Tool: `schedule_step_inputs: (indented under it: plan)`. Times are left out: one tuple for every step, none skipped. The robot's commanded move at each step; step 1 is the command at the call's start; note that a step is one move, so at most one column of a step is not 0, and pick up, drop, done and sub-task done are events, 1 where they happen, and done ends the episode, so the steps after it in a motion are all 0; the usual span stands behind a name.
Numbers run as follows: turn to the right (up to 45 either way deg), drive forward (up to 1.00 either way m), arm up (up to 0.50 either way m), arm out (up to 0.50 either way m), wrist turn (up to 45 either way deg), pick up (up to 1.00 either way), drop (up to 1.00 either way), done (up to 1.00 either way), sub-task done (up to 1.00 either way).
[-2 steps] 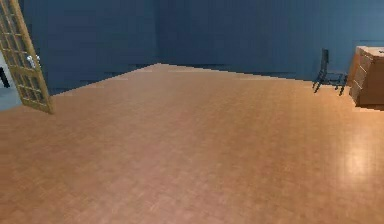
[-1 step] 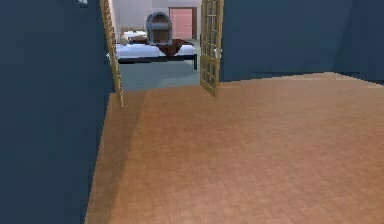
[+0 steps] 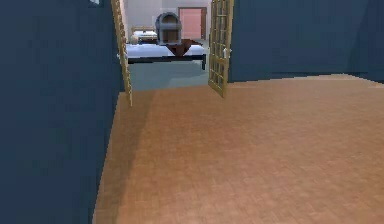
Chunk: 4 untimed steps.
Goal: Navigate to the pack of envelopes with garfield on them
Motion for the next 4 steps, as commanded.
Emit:
schedule_step_inputs:
  plan:
    - [0.0, 1.00, 0.00, 0.00, 0.0, 0.00, 0.00, 0.00, 0.00]
    - [-3.0, 0.00, 0.00, 0.00, 0.0, 0.00, 0.00, 0.00, 0.00]
    - [0.0, 1.00, 0.00, 0.00, 0.0, 0.00, 0.00, 0.00, 0.00]
    - [0.0, 1.00, 0.00, 0.00, 0.0, 0.00, 0.00, 0.00, 0.00]
